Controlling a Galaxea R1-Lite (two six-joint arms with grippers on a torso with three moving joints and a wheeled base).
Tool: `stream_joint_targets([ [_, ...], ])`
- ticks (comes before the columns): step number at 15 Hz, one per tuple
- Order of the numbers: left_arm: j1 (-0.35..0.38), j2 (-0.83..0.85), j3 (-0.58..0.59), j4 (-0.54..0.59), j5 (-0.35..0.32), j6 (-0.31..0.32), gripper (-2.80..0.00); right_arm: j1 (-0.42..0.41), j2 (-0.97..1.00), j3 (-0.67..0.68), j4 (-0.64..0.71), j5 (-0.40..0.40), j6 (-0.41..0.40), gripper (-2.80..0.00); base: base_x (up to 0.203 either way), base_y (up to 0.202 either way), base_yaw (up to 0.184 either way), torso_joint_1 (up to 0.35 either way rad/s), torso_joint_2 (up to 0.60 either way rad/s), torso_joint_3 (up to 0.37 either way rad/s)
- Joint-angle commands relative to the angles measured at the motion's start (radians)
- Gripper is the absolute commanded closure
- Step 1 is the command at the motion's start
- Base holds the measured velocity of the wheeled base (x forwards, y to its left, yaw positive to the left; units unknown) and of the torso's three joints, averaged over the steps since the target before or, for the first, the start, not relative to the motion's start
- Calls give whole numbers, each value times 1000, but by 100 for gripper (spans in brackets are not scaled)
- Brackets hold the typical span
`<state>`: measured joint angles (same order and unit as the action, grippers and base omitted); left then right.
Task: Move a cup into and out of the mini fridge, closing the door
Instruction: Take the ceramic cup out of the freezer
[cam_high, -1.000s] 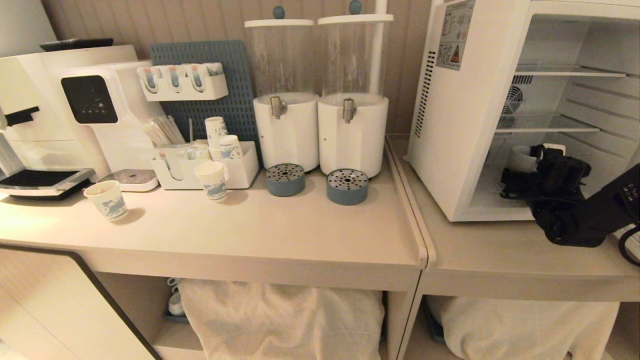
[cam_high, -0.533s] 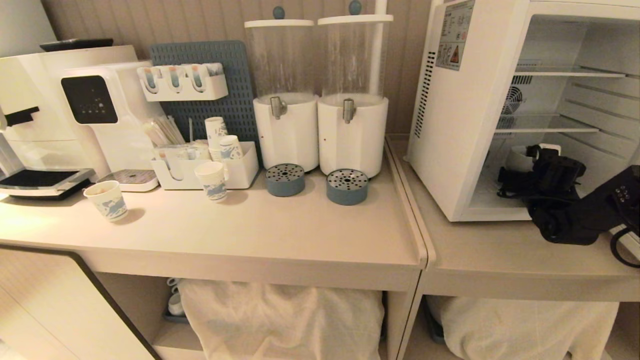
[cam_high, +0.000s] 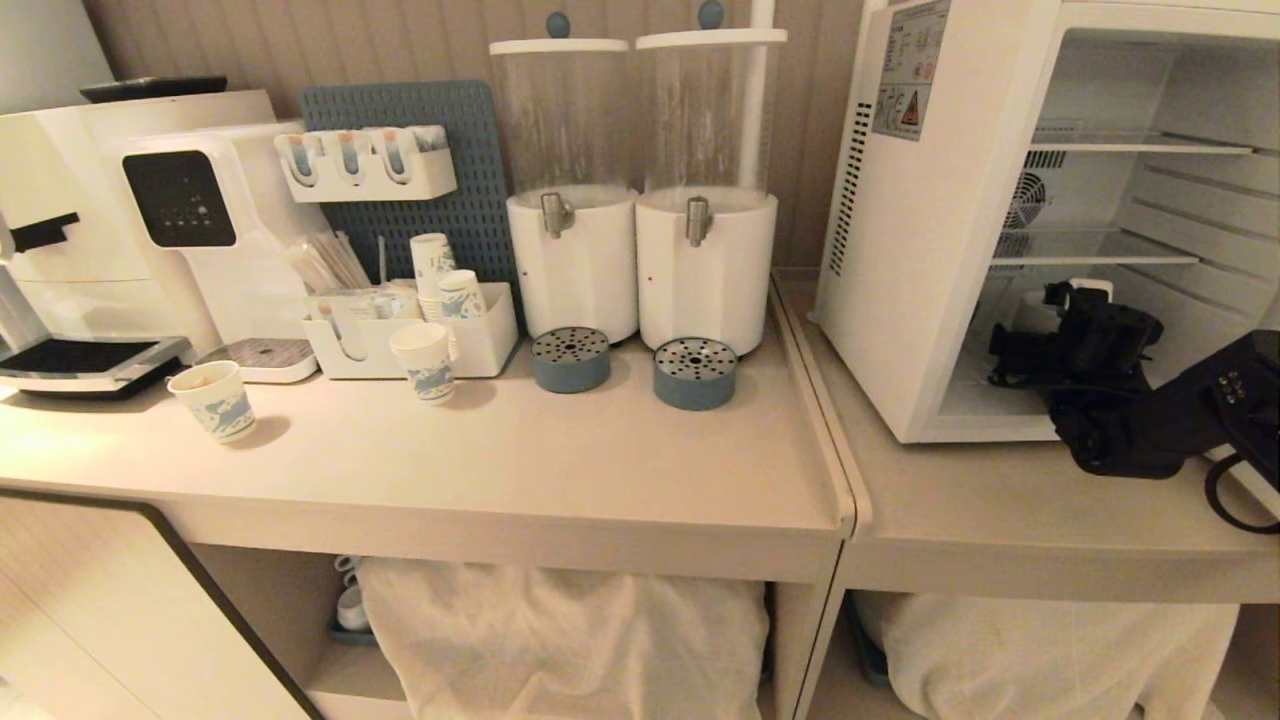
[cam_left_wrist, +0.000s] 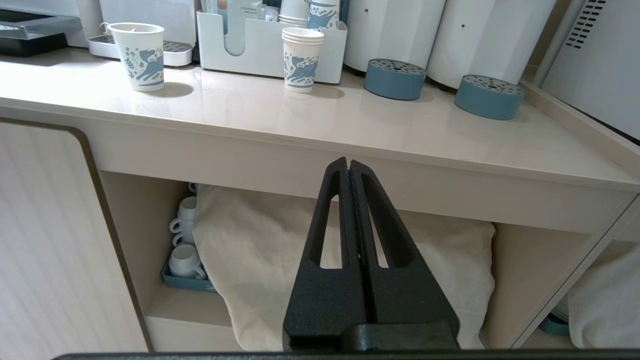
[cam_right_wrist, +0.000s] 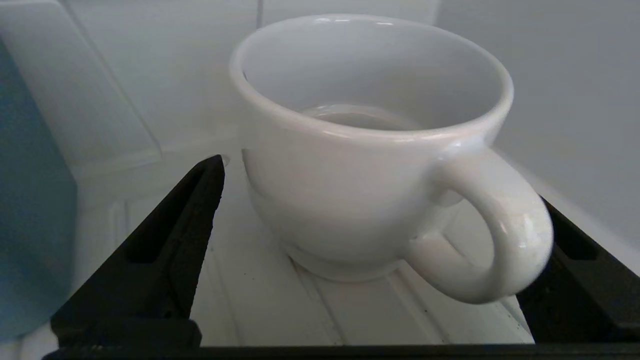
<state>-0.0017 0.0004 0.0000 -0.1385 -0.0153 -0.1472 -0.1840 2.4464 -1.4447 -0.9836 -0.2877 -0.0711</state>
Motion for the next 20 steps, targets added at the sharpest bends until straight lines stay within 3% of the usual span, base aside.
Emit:
stream_joint_targets([
  [1,0,-5,40,-1,0,-2,0,0,0,-5,-4,-2,-3,-280,0,0,0,0,0,0],
  [3,0,-5,40,-1,0,-5,0,0,-1,-2,-3,-2,-3,-280,0,0,0,0,0,0],
  [4,0,-5,40,-1,0,-6,0,0,0,-2,-3,-4,-3,-126,0,0,0,0,0,0],
  [5,0,-5,40,-1,0,-6,0,0,2,1,-4,-2,-4,0,0,0,0,0,0,0],
  [15,0,-5,40,-1,2,-6,0,0,-18,36,-7,-2,-6,0,0,0,0,0,0,0],
  [20,0,-5,40,-1,2,-8,0,14,-133,128,-18,15,-3,0,0,0,0,0,0,0],
])
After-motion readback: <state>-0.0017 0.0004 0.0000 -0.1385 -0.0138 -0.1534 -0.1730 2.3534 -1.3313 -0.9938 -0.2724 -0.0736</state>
